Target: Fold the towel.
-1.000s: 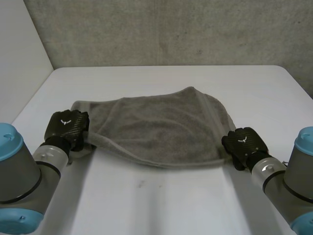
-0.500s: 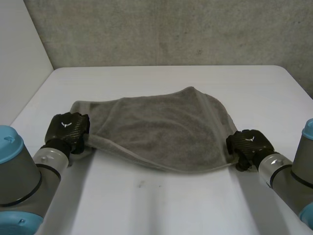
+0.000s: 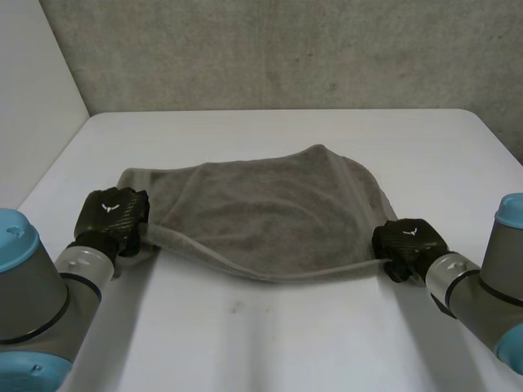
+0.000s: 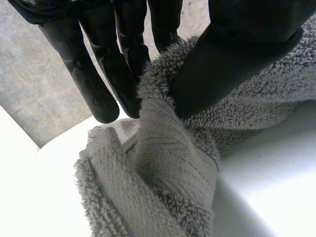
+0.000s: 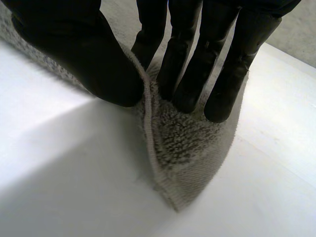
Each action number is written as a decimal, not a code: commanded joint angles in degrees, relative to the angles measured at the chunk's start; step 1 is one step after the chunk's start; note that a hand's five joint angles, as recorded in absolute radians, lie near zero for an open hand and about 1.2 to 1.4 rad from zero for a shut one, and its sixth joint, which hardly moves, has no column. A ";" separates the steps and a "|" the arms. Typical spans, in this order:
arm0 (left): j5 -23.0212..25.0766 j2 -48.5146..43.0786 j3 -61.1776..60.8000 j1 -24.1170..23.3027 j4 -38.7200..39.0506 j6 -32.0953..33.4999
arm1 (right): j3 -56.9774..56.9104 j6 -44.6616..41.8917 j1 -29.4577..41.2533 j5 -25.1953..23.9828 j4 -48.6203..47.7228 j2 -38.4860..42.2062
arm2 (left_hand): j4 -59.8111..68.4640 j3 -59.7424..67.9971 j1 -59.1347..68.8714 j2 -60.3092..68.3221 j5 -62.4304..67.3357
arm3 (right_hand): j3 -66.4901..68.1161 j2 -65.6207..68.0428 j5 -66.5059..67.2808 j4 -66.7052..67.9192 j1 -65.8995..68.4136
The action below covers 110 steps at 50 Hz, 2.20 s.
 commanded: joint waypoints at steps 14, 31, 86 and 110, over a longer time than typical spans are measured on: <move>-0.26 11.60 9.23 -2.18 -20.06 -0.17 | -15.92 -3.22 -0.91 0.55 19.55 -17.21 | 10.24 10.41 13.63 10.36 11.97 | 12.37 12.47 14.13 12.24 2.10; -0.35 17.07 25.24 -2.36 -44.25 -1.49 | -34.85 -13.42 0.23 0.82 44.90 -24.35 | 10.24 10.41 13.63 10.36 11.97 | 12.37 12.47 14.13 12.24 2.10; 1.06 -2.26 17.20 -1.30 -23.97 -12.76 | -16.68 -8.32 -1.00 0.03 21.01 -9.33 | 10.24 10.41 13.63 10.36 11.97 | 12.37 12.47 14.13 12.24 2.10; 1.15 2.56 7.84 -1.04 -13.93 -6.85 | -3.64 -0.33 -0.38 -0.59 4.65 -6.34 | 10.24 10.41 13.63 10.36 11.97 | -40.89 -40.79 -39.13 -41.02 -51.17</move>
